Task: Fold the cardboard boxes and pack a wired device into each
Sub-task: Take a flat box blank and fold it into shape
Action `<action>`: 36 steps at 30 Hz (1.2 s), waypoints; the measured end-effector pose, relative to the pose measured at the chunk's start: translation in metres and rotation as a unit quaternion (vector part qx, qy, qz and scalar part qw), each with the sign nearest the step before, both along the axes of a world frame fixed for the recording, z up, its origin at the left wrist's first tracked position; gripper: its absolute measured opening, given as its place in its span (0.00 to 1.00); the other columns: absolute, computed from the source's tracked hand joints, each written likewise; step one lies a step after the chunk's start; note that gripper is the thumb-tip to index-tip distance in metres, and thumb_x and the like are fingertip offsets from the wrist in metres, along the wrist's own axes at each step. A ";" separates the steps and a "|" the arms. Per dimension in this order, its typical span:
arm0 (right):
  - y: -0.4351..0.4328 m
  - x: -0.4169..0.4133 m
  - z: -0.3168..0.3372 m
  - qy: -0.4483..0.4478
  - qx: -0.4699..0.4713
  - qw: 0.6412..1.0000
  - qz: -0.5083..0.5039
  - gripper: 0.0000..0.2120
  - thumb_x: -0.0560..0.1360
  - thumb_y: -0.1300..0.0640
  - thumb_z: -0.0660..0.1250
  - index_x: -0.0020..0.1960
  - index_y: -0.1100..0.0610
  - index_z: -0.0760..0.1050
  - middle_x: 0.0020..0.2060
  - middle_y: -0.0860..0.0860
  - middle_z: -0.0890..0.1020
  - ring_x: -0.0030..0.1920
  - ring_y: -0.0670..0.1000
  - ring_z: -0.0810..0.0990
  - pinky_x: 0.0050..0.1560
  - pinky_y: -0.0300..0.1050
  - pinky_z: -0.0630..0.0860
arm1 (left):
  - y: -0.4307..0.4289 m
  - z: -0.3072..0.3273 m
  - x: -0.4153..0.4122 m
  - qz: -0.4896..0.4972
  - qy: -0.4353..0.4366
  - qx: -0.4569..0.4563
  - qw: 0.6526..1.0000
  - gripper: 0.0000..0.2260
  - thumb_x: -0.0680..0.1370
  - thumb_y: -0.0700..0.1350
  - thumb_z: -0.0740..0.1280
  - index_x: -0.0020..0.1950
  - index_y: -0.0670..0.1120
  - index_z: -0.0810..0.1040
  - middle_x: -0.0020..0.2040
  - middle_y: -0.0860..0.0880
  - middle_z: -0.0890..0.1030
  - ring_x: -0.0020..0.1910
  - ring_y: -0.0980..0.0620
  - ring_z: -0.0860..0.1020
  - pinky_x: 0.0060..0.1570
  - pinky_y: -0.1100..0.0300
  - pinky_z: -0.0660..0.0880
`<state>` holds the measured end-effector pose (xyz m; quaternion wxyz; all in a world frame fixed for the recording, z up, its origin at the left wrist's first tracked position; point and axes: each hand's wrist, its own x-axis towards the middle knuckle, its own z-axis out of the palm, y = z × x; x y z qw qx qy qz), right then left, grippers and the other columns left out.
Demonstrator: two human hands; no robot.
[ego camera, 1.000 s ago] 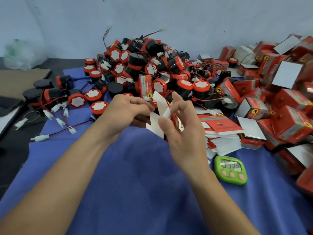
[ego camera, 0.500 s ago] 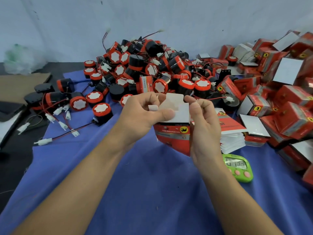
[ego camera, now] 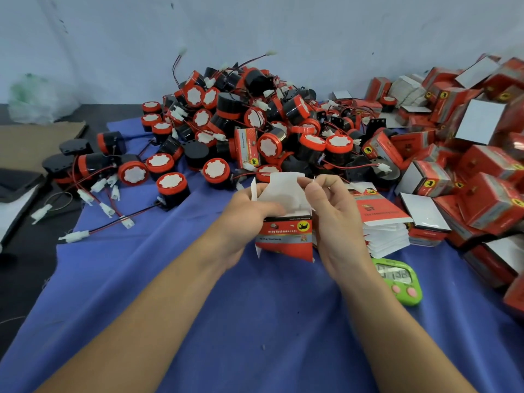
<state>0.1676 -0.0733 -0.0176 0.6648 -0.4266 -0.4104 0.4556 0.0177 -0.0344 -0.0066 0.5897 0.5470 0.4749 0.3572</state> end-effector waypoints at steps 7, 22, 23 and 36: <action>-0.005 0.009 0.005 -0.028 -0.049 0.997 0.052 0.11 0.81 0.49 0.64 0.48 0.56 0.79 0.41 0.52 0.85 0.42 0.49 0.82 0.39 0.43 0.78 | -0.006 0.002 0.007 0.113 -0.014 0.067 0.991 0.21 0.73 0.30 0.66 0.52 0.54 0.85 0.45 0.53 0.88 0.46 0.53 0.85 0.37 0.60 0.78; -0.004 0.001 0.004 0.034 -0.079 0.988 0.127 0.14 0.78 0.48 0.68 0.59 0.53 0.85 0.56 0.60 0.85 0.56 0.59 0.86 0.51 0.51 0.83 | -0.021 0.002 0.011 0.161 0.005 0.248 0.955 0.23 0.67 0.37 0.63 0.52 0.63 0.80 0.47 0.64 0.83 0.49 0.62 0.81 0.37 0.70 0.76; -0.004 0.002 0.004 0.025 -0.082 0.987 0.135 0.14 0.78 0.50 0.69 0.60 0.54 0.84 0.57 0.60 0.85 0.57 0.60 0.85 0.53 0.53 0.83 | -0.021 -0.001 0.011 0.158 0.003 0.245 0.956 0.22 0.68 0.37 0.63 0.53 0.61 0.81 0.47 0.62 0.84 0.49 0.61 0.81 0.37 0.70 0.76; 0.000 0.004 -0.002 -0.064 -0.091 0.988 0.108 0.19 0.74 0.72 0.65 0.59 0.56 0.84 0.53 0.58 0.87 0.57 0.64 0.83 0.58 0.60 0.81 | -0.020 -0.016 0.015 0.171 -0.043 0.163 0.971 0.20 0.67 0.40 0.64 0.48 0.63 0.84 0.46 0.58 0.87 0.45 0.58 0.84 0.37 0.64 0.79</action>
